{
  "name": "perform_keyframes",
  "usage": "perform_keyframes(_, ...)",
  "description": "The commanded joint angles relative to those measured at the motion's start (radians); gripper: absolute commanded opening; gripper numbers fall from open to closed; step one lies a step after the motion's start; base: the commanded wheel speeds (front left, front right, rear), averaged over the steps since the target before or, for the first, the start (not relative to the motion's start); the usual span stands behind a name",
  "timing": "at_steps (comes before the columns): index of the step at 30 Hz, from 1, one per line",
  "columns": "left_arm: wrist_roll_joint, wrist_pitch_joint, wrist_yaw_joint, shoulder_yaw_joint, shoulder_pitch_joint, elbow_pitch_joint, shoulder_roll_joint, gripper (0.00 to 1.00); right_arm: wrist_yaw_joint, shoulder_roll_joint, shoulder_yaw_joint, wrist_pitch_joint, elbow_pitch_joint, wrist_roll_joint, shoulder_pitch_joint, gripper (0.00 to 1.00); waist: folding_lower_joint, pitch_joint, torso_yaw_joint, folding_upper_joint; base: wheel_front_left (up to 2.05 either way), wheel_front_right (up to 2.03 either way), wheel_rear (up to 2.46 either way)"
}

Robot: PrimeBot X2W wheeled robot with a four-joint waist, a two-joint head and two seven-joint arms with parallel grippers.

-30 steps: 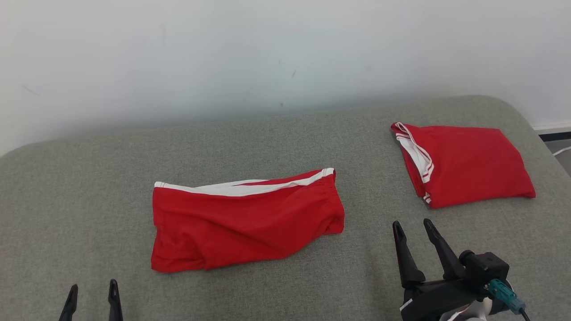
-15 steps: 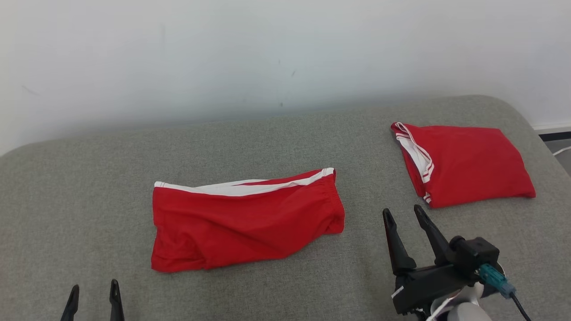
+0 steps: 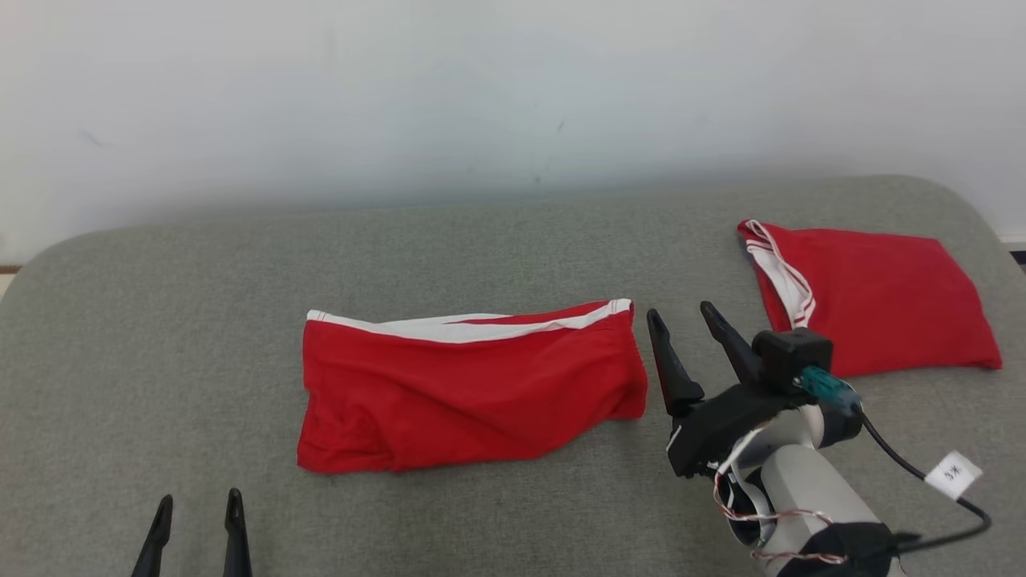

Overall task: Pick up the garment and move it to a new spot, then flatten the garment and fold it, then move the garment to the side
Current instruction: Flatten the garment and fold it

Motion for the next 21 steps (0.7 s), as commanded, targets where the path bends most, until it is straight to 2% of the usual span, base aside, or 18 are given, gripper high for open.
perform_keyframes(1, 0.006, -0.004, -0.006, -0.001, -0.012, 0.005, -0.001, 1.00, 0.001, 0.004, 0.006, 0.005, 0.035, 0.001, -0.026, 1.00, 0.0000, 0.016, 0.020, 0.0000, 0.00, 0.00, 0.00)
perform_keyframes(11, 0.012, -0.004, -0.035, -0.019, -0.070, 0.029, -0.022, 1.00, 0.001, 0.014, -0.011, -0.002, 0.353, 0.010, -0.202, 1.00, 0.0000, 0.085, 0.095, 0.0000, 0.00, 0.00, 0.00)
perform_keyframes(21, 0.018, -0.004, -0.054, -0.010, -0.106, 0.044, -0.033, 1.00, 0.001, 0.031, -0.003, -0.003, 0.578, 0.050, -0.293, 1.00, 0.0000, 0.134, 0.119, 0.0000, 0.00, 0.00, 0.00)
